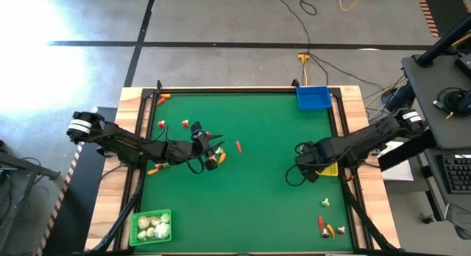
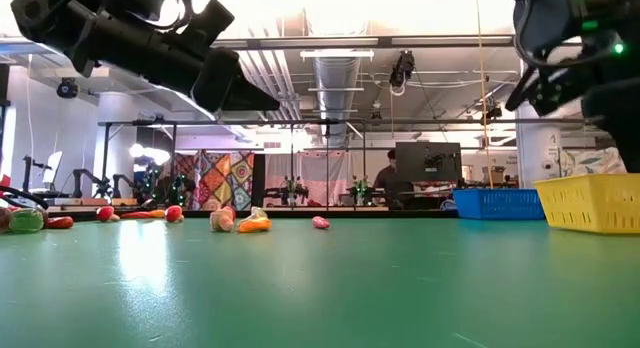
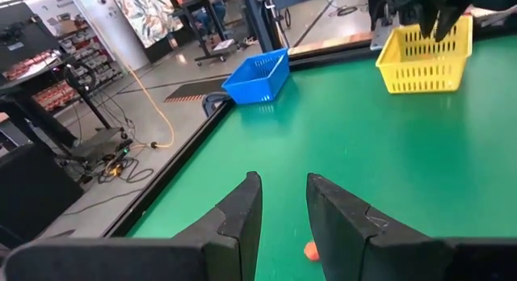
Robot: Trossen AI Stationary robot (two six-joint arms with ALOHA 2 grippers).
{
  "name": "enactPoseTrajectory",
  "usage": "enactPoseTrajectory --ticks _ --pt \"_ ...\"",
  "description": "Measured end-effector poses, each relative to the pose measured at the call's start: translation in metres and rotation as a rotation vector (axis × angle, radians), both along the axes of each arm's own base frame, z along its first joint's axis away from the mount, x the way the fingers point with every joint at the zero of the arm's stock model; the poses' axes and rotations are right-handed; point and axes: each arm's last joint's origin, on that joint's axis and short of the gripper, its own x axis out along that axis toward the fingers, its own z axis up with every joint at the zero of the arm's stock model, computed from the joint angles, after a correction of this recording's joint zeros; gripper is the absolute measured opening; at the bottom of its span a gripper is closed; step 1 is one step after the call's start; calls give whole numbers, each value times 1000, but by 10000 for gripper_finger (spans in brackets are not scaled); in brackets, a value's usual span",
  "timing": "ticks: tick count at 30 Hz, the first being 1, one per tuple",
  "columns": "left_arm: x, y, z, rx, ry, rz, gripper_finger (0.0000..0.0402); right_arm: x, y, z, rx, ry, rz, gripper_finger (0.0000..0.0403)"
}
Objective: Sort produce into baskets
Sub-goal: Put the yellow chili into the yellow bin
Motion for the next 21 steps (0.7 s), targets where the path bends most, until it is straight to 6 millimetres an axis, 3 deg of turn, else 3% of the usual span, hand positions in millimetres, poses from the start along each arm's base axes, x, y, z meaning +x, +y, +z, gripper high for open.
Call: enactPoseTrajectory --ticks 6,9,12,16,21 --pt "1 0 4 9 -39 -3 84 15 3 48 -21 -14 20 134" --pt "1 0 5 15 -46 -4 84 36 5 70 -105 -220 59 145" --pt "2 0 7 33 -47 -8 84 67 10 82 -213 -509 208 150" --pt "2 0 10 40 -64 -9 84 115 14 81 -310 -798 447 150" --pt "0 -2 11 63 -59 -8 84 170 10 46 -354 -954 644 151"
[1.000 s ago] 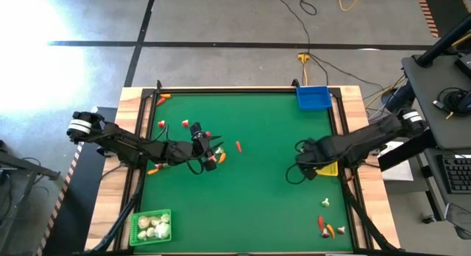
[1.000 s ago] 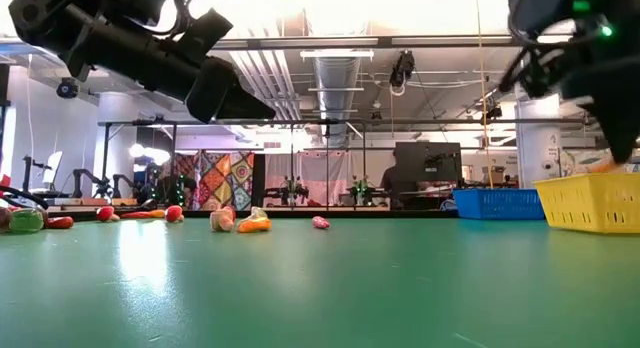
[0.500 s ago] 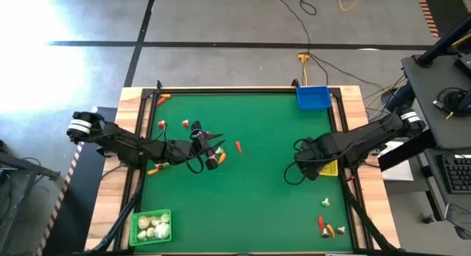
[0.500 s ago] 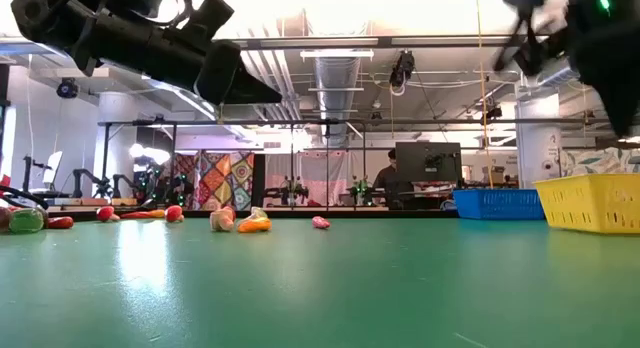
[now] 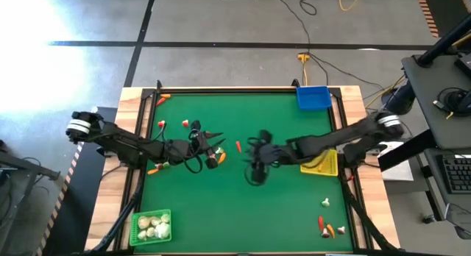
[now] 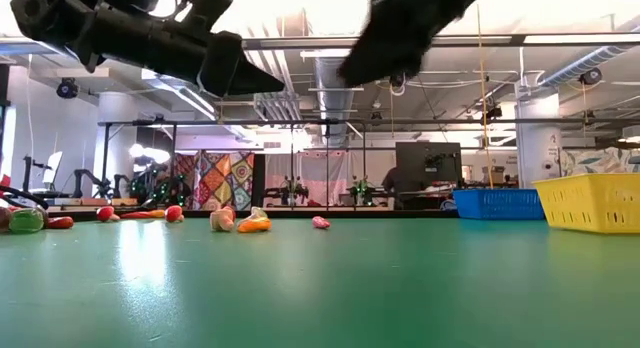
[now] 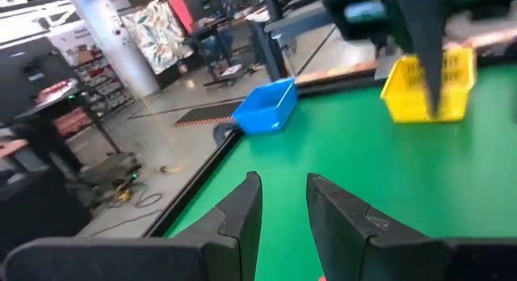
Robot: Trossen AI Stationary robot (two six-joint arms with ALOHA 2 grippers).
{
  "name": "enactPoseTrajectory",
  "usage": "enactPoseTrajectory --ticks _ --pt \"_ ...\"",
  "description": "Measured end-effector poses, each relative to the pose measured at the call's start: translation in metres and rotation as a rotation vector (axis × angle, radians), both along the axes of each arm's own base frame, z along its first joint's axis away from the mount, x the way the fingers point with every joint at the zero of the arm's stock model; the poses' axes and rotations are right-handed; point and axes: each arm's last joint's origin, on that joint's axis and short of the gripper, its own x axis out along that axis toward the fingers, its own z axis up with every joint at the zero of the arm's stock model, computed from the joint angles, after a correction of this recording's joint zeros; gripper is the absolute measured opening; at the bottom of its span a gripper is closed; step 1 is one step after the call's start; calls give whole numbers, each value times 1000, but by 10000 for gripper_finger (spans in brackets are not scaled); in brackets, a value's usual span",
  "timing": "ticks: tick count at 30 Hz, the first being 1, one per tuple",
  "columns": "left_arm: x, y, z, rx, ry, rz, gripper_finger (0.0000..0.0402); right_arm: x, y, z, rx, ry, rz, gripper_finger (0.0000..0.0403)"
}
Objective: Sort produce into baskets
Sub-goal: Put the yellow chili into the yellow bin
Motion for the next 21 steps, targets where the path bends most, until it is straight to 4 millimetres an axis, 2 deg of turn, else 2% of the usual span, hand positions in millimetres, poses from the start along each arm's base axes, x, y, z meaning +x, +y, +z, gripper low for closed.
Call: enactPoseTrajectory --ticks 3,6,11,16,21 --pt "-9 0 -2 54 45 163 84 23 -5 -29 -12 24 109 156" --pt "-22 -2 -6 104 74 340 84 40 -14 -53 -54 102 115 164" --pt "-35 -3 -8 103 54 300 84 66 -37 -76 -86 165 137 186" --pt "-42 -2 -8 99 42 301 84 92 -53 -81 -34 149 231 203" --pt "-43 -1 -9 101 48 301 84 107 -66 -96 18 168 266 199"
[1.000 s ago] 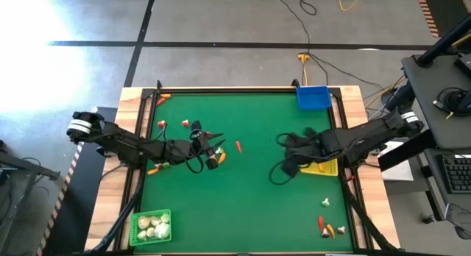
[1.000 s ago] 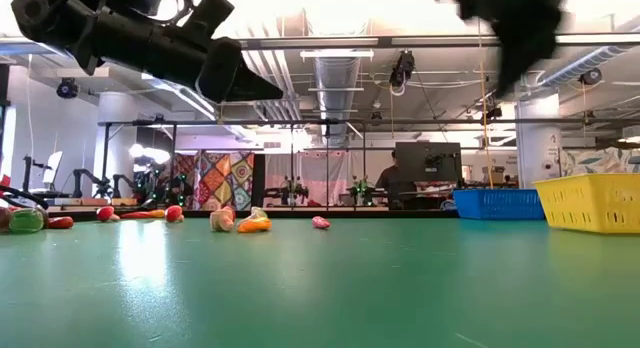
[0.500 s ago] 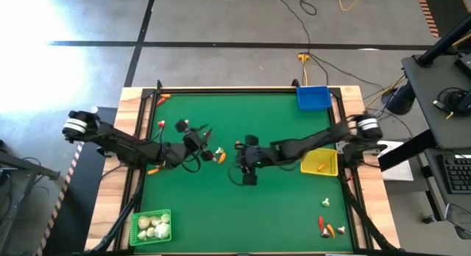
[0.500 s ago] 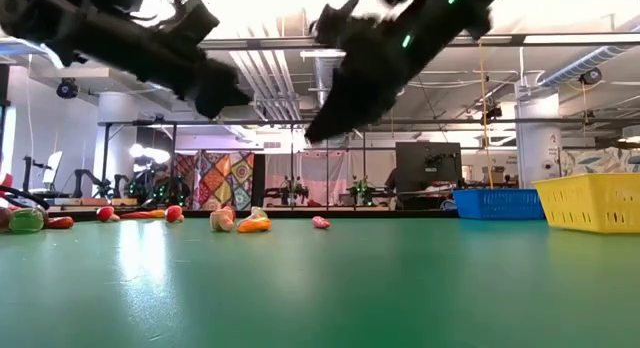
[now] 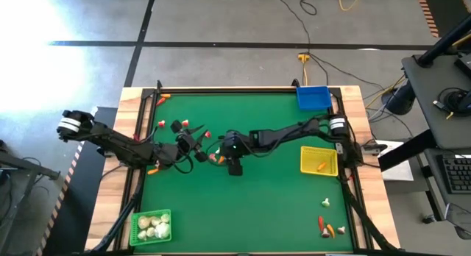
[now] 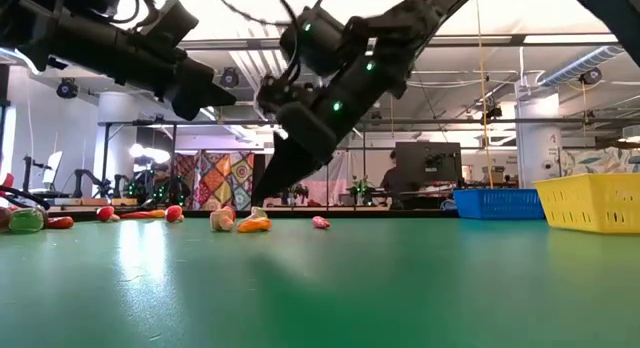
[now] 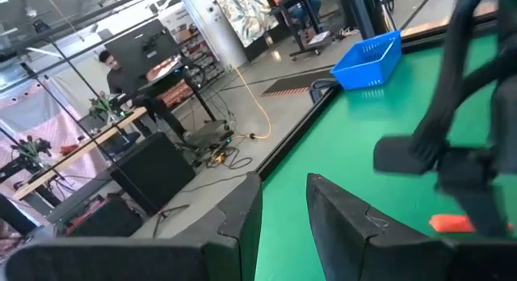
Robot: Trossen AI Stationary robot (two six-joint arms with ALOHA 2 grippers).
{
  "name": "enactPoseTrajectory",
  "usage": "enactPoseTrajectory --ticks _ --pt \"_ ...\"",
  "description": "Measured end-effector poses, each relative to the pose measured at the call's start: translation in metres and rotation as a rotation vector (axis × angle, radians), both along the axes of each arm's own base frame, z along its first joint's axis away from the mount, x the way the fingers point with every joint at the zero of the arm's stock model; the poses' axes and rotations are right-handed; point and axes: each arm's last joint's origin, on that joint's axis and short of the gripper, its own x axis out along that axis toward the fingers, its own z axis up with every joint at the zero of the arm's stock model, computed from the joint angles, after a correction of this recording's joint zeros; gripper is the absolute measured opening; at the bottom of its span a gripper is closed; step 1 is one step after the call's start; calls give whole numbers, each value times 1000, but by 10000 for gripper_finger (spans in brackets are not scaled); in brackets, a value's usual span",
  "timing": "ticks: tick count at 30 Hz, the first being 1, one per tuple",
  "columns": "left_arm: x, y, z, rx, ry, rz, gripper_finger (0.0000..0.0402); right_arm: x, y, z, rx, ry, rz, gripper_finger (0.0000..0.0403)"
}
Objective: Sort produce into baskets
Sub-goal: Put the yellow chili into the yellow bin
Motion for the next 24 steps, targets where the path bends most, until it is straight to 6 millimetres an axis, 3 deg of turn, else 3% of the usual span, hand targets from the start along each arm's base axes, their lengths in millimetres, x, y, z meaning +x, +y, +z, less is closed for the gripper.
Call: enactPoseTrajectory --ticks 9,24 --pt "0 0 -1 8 10 -1 84 12 -5 -23 16 48 13 187" --pt "0 0 -1 -20 -16 2 84 -10 -2 -17 64 274 -35 158"
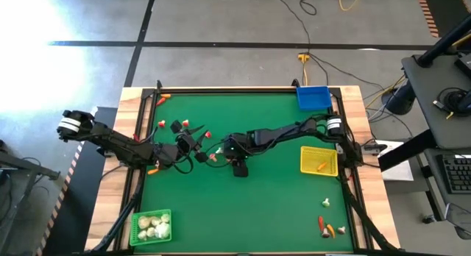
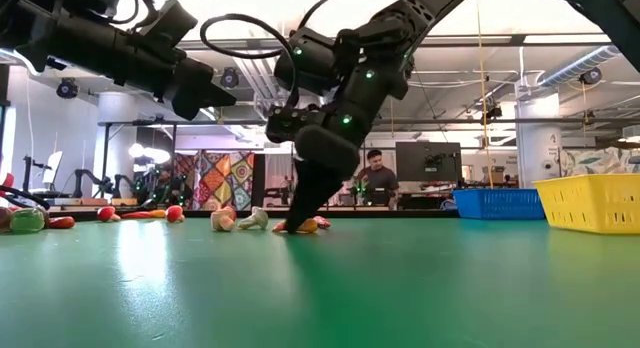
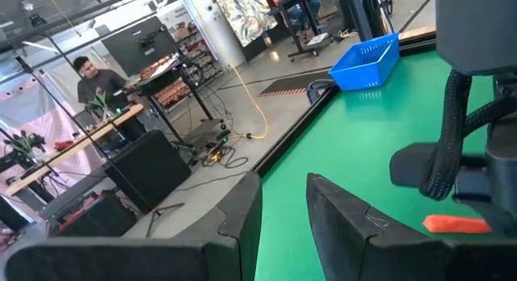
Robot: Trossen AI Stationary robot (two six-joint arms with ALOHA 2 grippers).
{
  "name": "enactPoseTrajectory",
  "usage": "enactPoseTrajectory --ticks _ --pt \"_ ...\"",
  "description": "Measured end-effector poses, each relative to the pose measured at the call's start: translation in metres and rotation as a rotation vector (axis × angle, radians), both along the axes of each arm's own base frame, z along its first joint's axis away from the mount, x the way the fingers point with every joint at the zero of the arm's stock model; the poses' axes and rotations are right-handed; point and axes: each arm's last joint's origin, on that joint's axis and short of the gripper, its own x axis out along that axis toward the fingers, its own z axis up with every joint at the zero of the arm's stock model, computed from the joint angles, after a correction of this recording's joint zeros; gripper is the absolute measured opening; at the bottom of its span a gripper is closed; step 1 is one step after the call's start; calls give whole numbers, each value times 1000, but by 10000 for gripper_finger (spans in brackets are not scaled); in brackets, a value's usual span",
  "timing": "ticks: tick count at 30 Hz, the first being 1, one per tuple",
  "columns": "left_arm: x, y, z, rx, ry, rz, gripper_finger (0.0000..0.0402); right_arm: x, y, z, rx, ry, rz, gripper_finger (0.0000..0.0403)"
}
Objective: Sort produce into baskets
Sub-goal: Put the yellow chili into the yellow bin
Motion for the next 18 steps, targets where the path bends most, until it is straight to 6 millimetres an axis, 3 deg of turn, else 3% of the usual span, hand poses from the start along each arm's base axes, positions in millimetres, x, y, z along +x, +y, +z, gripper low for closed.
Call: enactPoseTrajectory --ticks 7,18 --pt "1 0 -4 -20 -1 -10 84 -9 6 3 11 86 -37 132" --pt "4 -1 -8 -15 24 -10 84 -9 8 9 -12 58 -20 42"
